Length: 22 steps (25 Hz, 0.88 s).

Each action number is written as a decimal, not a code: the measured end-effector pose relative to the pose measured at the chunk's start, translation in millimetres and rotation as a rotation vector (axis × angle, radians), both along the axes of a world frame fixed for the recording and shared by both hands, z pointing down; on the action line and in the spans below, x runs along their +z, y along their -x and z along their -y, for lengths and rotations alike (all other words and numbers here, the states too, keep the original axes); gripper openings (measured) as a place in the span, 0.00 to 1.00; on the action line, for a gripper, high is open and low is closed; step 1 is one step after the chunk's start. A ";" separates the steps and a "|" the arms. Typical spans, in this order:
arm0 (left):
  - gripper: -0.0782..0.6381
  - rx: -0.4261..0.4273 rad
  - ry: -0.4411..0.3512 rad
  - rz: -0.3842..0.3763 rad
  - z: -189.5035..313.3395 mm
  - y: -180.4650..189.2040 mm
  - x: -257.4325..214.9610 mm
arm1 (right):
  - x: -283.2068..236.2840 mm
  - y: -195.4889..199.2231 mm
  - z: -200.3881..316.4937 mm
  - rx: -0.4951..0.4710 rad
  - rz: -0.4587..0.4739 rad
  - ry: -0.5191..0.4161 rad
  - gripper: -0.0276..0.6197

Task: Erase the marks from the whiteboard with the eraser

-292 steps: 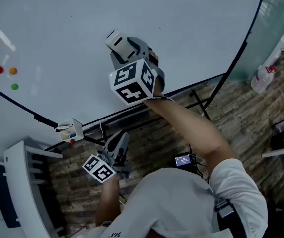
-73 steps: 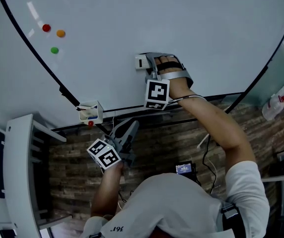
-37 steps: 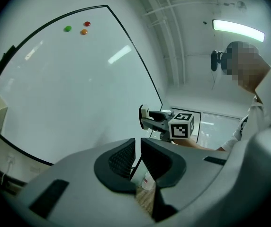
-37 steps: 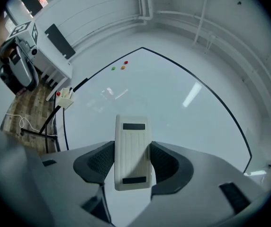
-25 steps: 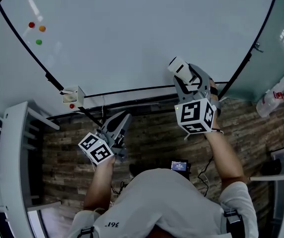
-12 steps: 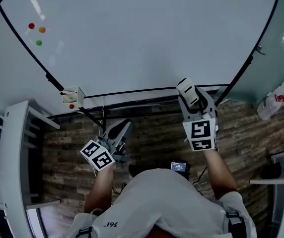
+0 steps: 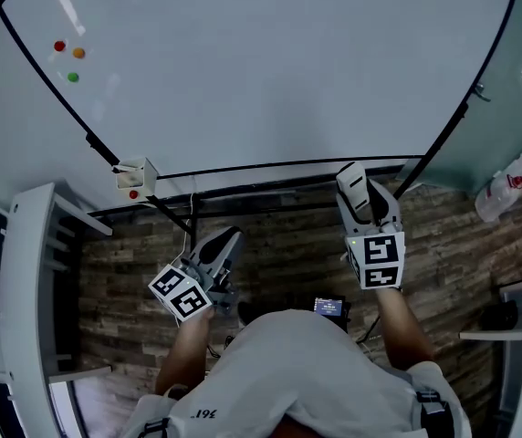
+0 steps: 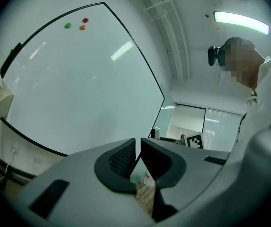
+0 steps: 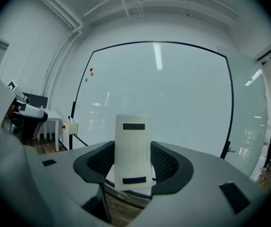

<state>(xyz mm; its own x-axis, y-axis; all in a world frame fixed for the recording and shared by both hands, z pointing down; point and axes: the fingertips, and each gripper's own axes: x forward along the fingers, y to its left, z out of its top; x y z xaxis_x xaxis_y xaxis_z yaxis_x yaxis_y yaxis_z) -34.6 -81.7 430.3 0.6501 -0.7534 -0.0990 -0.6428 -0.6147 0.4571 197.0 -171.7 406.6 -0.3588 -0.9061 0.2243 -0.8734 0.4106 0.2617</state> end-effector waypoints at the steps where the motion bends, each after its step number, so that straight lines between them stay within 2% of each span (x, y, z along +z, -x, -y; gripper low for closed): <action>1: 0.16 -0.002 0.003 0.001 -0.9 0.2 0.9 | 1.8 -1.6 -0.9 -0.002 0.021 0.009 0.43; 6: 0.16 -0.006 0.012 0.002 -7.0 -0.2 5.9 | 12.9 -1.3 -7.2 -0.037 0.180 0.084 0.43; 10: 0.16 -0.005 0.022 0.004 -13.7 -0.8 11.7 | 22.5 1.2 -11.9 -0.053 0.244 0.127 0.43; 22: 0.16 -0.005 0.058 0.003 -26.4 -5.0 26.5 | 35.6 0.9 -19.2 -0.056 0.237 0.143 0.43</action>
<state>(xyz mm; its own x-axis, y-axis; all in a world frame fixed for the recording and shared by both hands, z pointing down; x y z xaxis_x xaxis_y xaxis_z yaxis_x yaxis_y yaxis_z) -29.7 -55.3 456.8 0.6462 -0.7613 -0.0532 -0.6475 -0.5838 0.4897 196.1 -152.5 442.2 -0.4653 -0.8484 0.2526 -0.8781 0.4783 -0.0109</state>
